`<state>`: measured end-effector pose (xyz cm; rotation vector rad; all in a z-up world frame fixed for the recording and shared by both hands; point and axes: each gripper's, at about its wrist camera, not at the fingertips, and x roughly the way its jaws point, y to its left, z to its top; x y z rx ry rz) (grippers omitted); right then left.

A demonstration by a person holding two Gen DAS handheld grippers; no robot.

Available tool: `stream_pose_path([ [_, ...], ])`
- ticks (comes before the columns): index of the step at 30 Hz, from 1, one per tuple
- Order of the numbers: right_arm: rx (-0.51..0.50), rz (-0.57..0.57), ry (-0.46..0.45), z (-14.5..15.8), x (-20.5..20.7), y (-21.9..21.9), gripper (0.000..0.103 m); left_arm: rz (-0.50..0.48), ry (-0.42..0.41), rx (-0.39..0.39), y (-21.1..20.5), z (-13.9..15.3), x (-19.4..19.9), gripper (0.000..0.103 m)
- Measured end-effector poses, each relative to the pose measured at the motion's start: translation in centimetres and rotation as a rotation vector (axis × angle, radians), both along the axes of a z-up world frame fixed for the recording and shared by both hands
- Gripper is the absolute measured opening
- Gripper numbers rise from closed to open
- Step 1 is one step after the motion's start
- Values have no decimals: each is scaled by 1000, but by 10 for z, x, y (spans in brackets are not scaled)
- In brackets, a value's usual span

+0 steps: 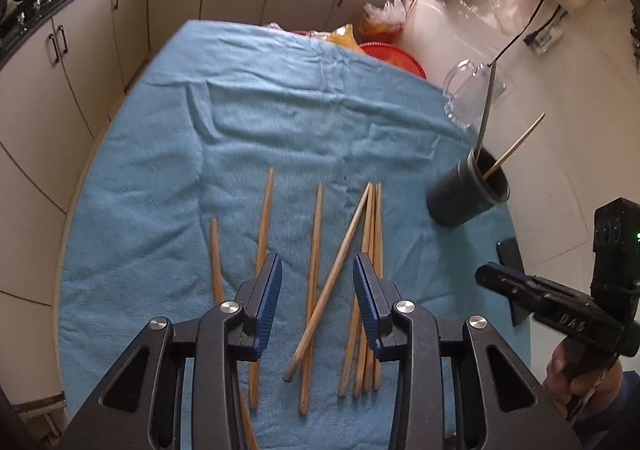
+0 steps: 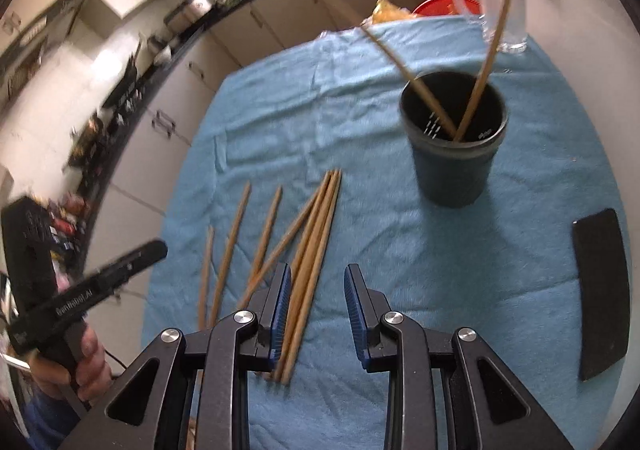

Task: Organize utensils
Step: 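Return the right gripper to the chopsticks and open it over one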

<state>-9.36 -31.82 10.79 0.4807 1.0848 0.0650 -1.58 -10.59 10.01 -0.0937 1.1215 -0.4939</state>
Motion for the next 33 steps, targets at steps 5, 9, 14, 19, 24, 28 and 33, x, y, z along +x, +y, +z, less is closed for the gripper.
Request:
stream_pose_path([
  [5, -22, 46, 54, -23, 9, 10, 29, 13, 9, 3, 3, -9, 5, 35],
  [9, -10, 53, 79, -38, 24, 18, 29, 18, 21, 18, 17, -14, 2, 35],
  [14, -26, 67, 110, -59, 55, 35, 29, 39, 41, 30, 42, -22, -1, 35],
  [19, -60, 67, 164, -81, 76, 48, 21, 34, 49, 47, 59, -30, -7, 35],
  [24, -84, 73, 173, -85, 73, 42, 15, 17, 53, 43, 63, -35, -5, 35],
  [28, -125, 65, 195, -83, 62, 28, 14, 7, 59, 36, 60, -39, 0, 35],
  [33, -100, 46, 205, -80, 44, 7, 11, -8, 68, 40, 55, -44, 3, 35],
])
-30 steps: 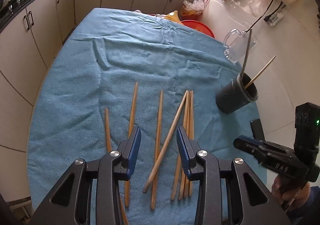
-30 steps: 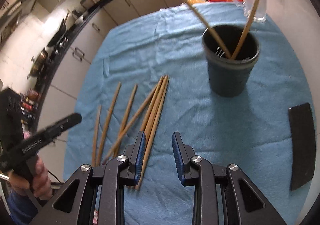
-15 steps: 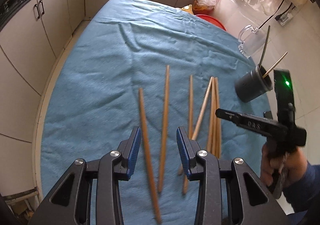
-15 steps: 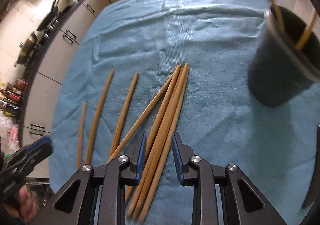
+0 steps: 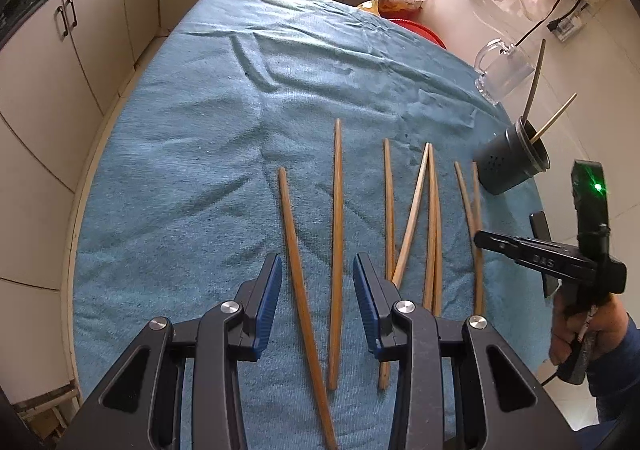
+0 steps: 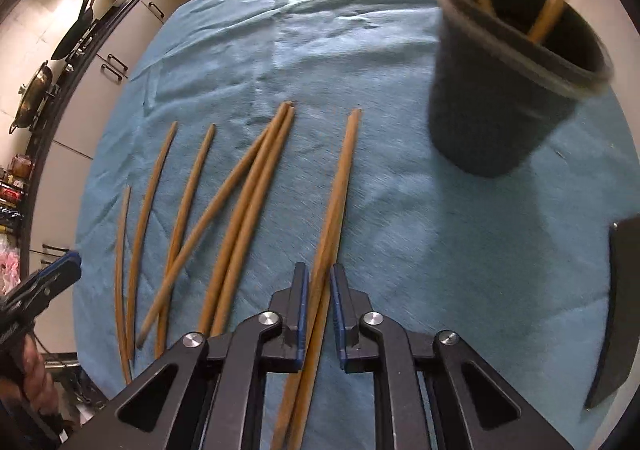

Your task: Organize utensils

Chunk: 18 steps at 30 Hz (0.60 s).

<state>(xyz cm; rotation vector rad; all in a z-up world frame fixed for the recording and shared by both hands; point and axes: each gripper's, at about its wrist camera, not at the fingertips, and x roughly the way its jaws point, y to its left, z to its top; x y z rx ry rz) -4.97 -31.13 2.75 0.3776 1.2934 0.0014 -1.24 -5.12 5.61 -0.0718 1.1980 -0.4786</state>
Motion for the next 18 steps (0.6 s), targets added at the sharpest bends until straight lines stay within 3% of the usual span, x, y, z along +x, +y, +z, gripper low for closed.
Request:
stream_pose_path([
  [7, -86, -4, 12, 9, -16, -16, 11, -8, 9, 2, -4, -5, 1, 35],
  [18, -16, -149, 30, -1, -6, -41, 11, 15, 16, 10, 9, -9, 4, 35],
])
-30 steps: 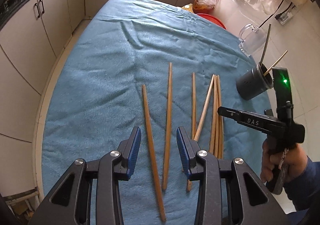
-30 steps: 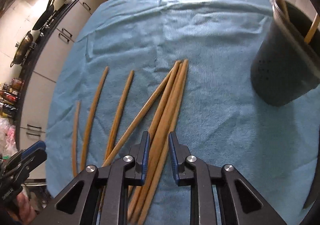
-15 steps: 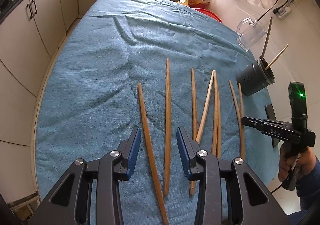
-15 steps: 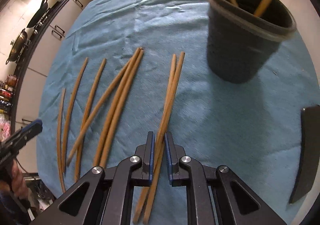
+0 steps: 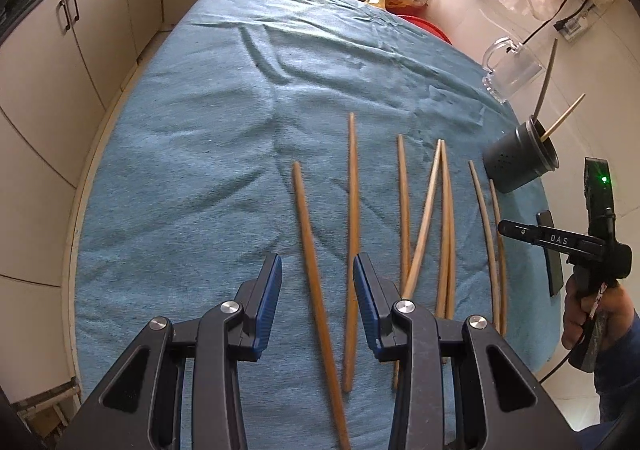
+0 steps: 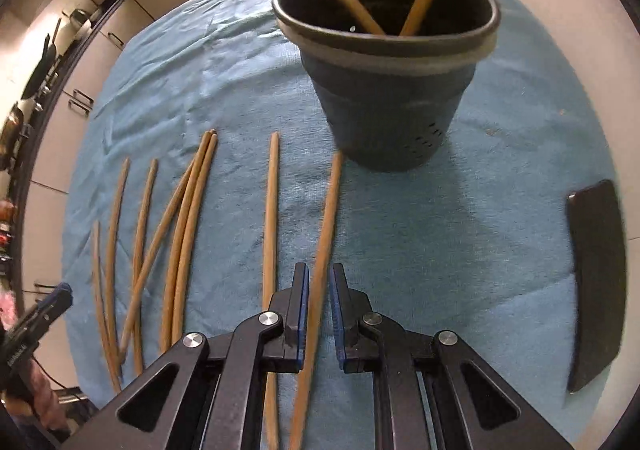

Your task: Organize utensils

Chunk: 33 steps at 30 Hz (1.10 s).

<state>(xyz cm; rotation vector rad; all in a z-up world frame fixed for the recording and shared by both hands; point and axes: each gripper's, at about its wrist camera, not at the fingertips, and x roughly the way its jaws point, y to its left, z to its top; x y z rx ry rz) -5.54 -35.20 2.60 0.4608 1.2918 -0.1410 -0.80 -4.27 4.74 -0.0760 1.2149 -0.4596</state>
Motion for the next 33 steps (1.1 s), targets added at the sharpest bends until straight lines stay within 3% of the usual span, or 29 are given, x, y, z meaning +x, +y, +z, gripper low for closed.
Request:
stream_pose_path([
  [7, -64, 28, 1, -6, 12, 4, 11, 13, 14, 7, 6, -5, 4, 35],
  [15, -40, 22, -34, 1, -3, 6, 7, 9, 64, 43, -7, -24, 21, 35],
  [17, -40, 24, -61, 10, -9, 7, 7, 2, 76, 44, -12, -29, 25, 30],
  [19, -46, 26, -85, 19, -14, 7, 7, -7, 94, 72, -20, -34, 28, 17],
  [25, -46, 41, -145, 43, -24, 7, 7, -45, 48, 208, -46, -36, 31, 13],
  [27, -41, 56, -167, 51, -28, 7, 7, -47, 17, 247, -55, -37, 33, 7],
  [33, -25, 77, -224, 66, -32, 10, 7, 3, -27, 153, -45, -26, 34, 6],
])
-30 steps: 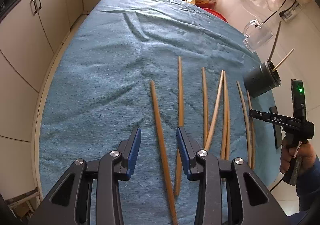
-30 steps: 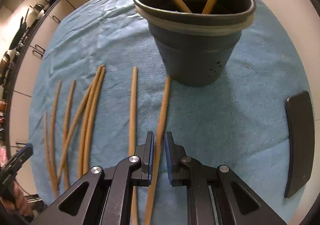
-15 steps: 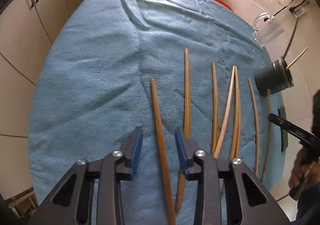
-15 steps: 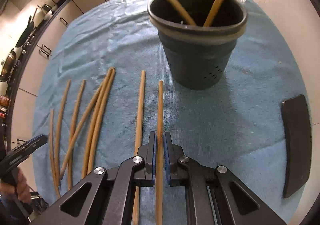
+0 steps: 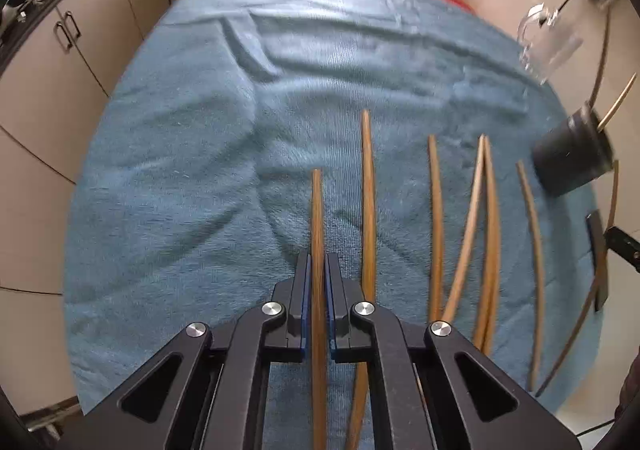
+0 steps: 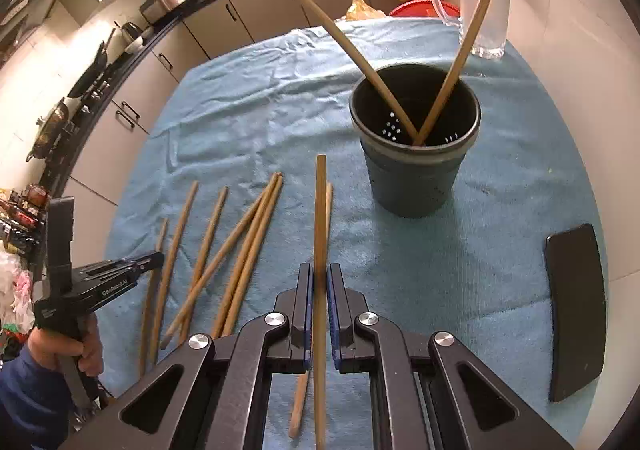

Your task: Organize utensils

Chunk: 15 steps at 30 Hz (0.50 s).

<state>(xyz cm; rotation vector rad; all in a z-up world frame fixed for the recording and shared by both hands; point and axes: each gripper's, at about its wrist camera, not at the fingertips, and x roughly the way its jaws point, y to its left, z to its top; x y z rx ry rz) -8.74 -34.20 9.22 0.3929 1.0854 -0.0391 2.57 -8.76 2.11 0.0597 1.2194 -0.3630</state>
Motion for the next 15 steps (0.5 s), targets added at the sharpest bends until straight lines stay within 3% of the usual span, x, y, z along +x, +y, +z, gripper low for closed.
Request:
stream_pose_path([
  [9, 15, 5, -156, 37, -19, 0, 7, 48, -242, -139, 22, 92, -43, 6],
  [15, 23, 9, -228, 52, -30, -2, 7, 50, -340, -159, 11, 132, -64, 6],
])
